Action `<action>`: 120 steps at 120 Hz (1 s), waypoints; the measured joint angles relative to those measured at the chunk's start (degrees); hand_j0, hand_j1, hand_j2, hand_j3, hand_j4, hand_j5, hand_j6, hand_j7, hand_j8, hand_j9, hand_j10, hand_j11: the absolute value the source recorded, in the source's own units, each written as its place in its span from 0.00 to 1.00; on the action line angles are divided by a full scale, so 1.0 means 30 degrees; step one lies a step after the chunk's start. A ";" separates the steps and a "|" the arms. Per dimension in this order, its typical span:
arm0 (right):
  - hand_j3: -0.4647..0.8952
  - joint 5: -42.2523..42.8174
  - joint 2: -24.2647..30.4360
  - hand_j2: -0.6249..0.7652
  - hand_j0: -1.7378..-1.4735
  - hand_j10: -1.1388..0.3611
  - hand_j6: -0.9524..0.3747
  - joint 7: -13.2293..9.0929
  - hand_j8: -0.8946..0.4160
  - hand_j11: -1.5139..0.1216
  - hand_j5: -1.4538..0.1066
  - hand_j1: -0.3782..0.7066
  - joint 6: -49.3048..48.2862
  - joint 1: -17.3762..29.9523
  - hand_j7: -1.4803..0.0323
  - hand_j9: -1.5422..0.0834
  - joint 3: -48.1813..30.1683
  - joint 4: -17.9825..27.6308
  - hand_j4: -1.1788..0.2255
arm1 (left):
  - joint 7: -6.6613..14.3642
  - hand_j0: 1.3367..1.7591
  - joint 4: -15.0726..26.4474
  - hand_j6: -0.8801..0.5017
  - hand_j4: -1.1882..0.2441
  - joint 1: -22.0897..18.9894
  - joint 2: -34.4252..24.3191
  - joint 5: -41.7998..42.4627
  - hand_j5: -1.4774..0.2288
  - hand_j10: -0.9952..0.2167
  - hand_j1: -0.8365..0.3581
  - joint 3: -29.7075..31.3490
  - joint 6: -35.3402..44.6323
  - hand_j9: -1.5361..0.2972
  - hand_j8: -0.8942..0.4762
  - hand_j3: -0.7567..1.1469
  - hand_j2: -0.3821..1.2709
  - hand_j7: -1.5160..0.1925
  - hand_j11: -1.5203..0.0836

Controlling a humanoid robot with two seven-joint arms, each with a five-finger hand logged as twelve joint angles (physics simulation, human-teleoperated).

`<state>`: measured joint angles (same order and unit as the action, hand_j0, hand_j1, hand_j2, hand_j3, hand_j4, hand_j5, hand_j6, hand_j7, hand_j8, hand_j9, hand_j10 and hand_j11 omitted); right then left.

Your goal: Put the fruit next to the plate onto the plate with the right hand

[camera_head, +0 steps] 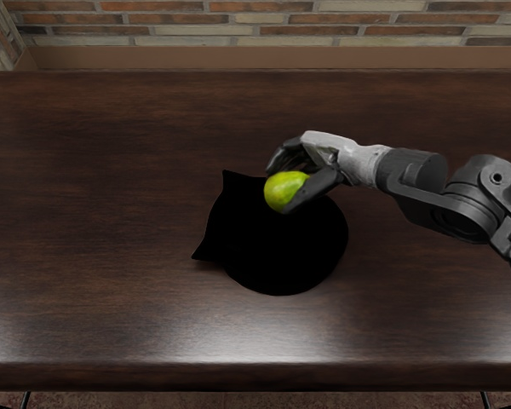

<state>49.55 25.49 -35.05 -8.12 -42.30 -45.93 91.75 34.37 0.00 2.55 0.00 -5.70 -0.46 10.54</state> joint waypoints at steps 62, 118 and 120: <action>0.34 -0.9168 0.2549 0.46 0.30 0.73 0.69 0.0016 0.66 0.88 0.88 0.07 -0.7339 0.0818 0.93 0.90 -0.3987 -0.0674 0.80 | -0.0001 0.76 0.0000 0.63 0.83 0.0000 0.0000 0.0002 0.87 0.82 0.99 -0.0002 0.0001 0.84 0.65 0.40 0.23 0.89 0.95; 0.34 -1.5333 0.3051 0.45 0.30 0.76 0.72 0.0016 0.68 0.92 0.93 0.03 -0.8943 0.6999 0.97 0.94 -0.9763 -0.4522 0.84 | -0.0002 0.76 0.0000 0.63 0.83 -0.0021 0.0000 0.0002 0.87 0.82 0.99 0.0006 0.0001 0.84 0.65 0.40 0.23 0.89 0.95; 0.34 -1.5545 0.3128 0.45 0.30 0.76 0.72 0.0016 0.68 0.92 0.93 0.03 -0.8946 0.7196 0.97 0.94 -0.9928 -0.4710 0.84 | -0.0002 0.76 0.0000 0.63 0.83 -0.0027 0.0000 0.0002 0.87 0.82 0.99 0.0013 0.0001 0.84 0.65 0.40 0.23 0.89 0.95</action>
<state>2.91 34.88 -35.00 -34.96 -20.71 -75.71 77.62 34.36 0.00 2.47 0.00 -5.70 -0.42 10.54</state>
